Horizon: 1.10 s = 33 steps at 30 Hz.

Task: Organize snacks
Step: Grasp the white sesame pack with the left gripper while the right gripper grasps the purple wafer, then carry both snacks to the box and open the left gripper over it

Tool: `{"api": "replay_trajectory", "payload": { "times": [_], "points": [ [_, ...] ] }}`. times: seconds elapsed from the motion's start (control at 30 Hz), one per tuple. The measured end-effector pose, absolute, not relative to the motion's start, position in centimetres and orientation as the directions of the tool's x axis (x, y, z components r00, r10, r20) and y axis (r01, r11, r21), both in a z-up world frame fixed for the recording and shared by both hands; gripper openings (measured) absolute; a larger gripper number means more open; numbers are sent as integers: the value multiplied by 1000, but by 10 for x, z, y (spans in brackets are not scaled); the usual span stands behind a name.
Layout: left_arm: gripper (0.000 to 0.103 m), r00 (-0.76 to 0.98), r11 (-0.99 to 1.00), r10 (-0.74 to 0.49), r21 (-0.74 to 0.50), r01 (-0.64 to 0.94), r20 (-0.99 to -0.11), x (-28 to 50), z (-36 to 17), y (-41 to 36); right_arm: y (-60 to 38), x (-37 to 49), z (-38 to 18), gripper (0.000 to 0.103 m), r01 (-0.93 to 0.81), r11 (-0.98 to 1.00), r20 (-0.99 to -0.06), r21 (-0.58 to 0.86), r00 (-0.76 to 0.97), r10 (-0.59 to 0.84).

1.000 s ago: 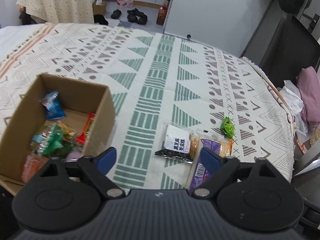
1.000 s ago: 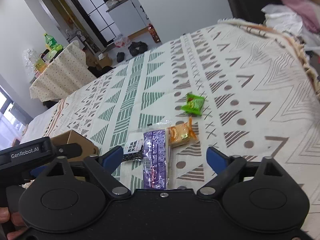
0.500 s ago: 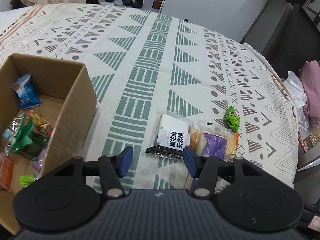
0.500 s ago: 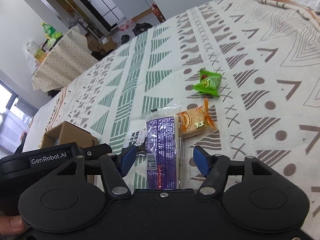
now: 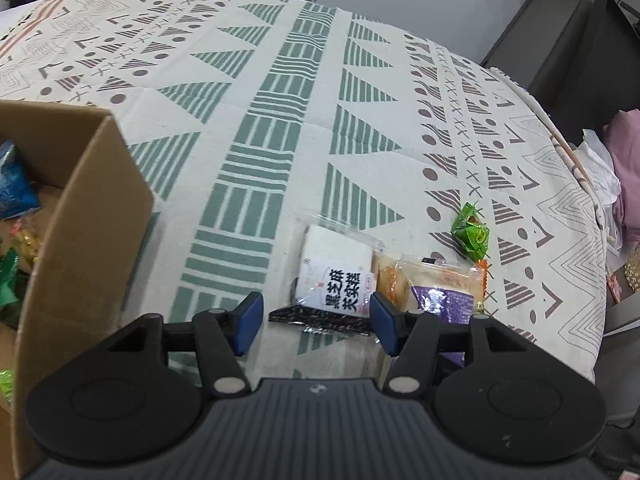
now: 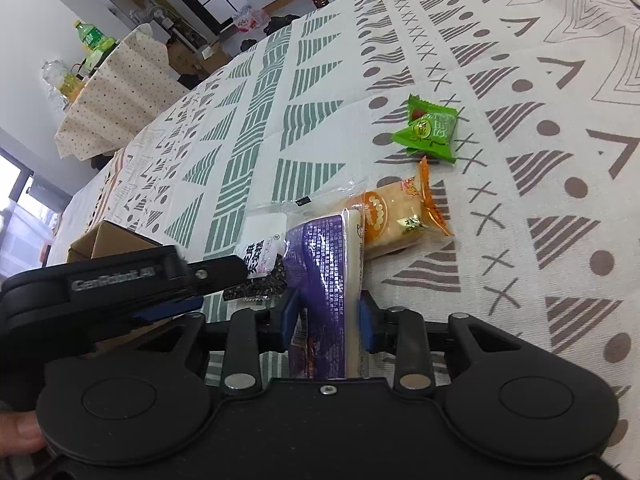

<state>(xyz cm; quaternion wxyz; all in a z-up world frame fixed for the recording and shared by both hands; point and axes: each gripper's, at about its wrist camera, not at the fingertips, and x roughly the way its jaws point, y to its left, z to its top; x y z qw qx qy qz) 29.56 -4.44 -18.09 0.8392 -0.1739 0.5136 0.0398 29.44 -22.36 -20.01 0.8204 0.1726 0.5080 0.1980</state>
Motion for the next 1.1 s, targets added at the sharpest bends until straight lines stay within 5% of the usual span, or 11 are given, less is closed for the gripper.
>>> {"api": "replay_trajectory", "payload": {
  "times": [0.43,0.57,1.1],
  "points": [
    [59,469,949,-99,-224,-220,-878,307,-202,-59,-237,291,-193,26,-111,877,-767,467,443,465],
    [47,472,950,-100,-226,-217,-876,306,-200,-59,-237,290,-190,26,-116,877,-761,467,453,465],
    [44,519,940,-86,-241,-240,-851,270,-145,-29,-224,283,-170,25,-170,862,-725,478,477,496]
  ]
}}
